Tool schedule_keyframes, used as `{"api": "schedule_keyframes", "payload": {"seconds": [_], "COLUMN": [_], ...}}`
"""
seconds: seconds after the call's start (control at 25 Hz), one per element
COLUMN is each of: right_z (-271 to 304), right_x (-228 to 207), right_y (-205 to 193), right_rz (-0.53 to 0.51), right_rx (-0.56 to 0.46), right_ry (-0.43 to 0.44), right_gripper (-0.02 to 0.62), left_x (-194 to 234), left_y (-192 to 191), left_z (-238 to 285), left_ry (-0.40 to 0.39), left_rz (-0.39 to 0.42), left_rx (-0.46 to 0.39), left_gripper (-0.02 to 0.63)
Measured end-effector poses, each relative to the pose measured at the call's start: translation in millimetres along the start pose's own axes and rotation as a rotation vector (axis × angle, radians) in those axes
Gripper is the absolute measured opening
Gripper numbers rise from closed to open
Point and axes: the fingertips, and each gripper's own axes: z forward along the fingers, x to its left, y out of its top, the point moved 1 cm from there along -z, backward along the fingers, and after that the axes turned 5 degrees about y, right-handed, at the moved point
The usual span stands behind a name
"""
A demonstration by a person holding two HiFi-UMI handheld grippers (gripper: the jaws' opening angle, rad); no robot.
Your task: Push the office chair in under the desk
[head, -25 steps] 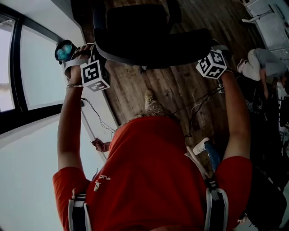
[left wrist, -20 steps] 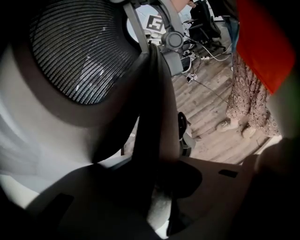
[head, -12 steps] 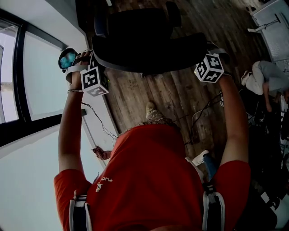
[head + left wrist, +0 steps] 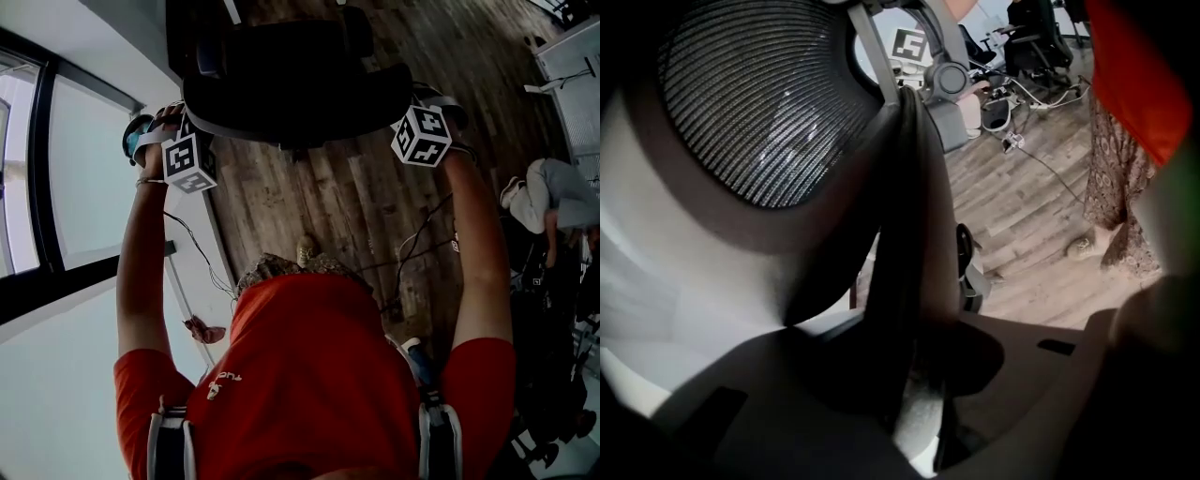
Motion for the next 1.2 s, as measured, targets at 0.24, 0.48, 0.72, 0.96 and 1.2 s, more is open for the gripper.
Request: {"api": "schedule_keyframes", "payload": {"seconds": [0.24,0.48,0.72,0.96,1.2], "right_z": [22,45,72,108,131], "right_x": [-44,-90,-147,-210,-283], "right_y": [-16,-26,-44,-72,-83], "right_rz": [-0.002,-0.008,0.003,0.015,0.016], "right_rx": [0.003,0.003,0.01,0.031,0.02], "right_ry": [0.009,0.0,0.001,0.005,-0.023], "right_gripper": [0.13,0.13,0.13,0.13,0.127], "left_x": [30,62,106,152,197], "left_y": [-3,-11,-14,-20,-23], "left_z": [40,82,136,198,261], "left_ry": [0.0,0.006,0.01,0.005,-0.007], "left_rz": [-0.004,-0.006,0.003,0.005,0.012], "left_rx": [0.006,0.002,-0.023,-0.027,-0.033], "left_gripper": [0.126,0.126,0.127,0.126,0.126]}}
